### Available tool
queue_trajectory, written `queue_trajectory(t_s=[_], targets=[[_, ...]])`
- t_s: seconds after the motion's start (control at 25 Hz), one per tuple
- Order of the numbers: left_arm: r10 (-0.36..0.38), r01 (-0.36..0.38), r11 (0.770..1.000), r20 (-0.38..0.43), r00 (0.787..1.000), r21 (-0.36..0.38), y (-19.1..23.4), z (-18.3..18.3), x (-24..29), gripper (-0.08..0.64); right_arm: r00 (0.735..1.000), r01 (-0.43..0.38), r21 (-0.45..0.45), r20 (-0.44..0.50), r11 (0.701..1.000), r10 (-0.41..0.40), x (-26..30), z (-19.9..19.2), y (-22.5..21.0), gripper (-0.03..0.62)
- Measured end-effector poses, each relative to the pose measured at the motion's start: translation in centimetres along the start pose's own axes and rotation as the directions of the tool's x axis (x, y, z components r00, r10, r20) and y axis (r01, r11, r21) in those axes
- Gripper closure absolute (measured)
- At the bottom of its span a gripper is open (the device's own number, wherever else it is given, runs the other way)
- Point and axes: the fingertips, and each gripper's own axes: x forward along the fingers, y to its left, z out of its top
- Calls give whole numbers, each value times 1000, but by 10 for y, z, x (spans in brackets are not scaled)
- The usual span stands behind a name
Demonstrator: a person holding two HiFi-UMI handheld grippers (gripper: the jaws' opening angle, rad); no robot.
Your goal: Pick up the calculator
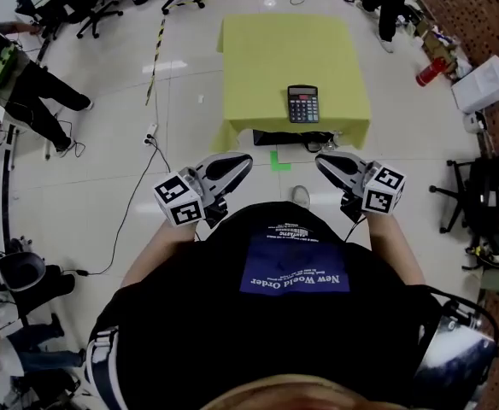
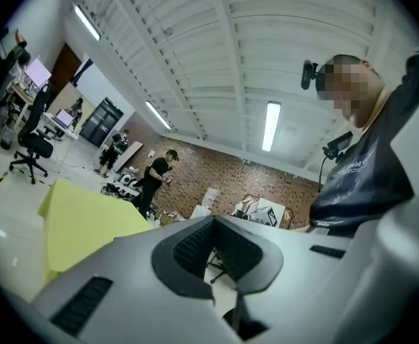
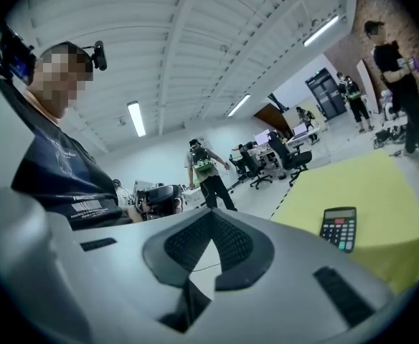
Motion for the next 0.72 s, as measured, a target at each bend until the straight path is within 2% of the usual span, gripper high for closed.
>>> queue_trajectory(t_s=[0.16, 0.44, 0.56, 0.72], targets=[[79, -79, 996, 15, 997, 30, 30, 10, 44, 554, 995, -94, -47, -26, 994, 93, 3, 18, -51, 606], [222, -222, 975, 31, 975, 19, 77, 31, 127, 554, 967, -249, -96, -85, 964, 242, -6, 70, -144, 606], [259, -258, 966, 37, 965, -15, 98, 41, 152, 554, 957, -281, -73, -101, 957, 273, -1, 81, -180, 606], [267, -269, 961, -40, 963, -63, 112, 19, 157, 554, 954, -280, 26, -103, 960, 281, 4, 59, -197, 606]])
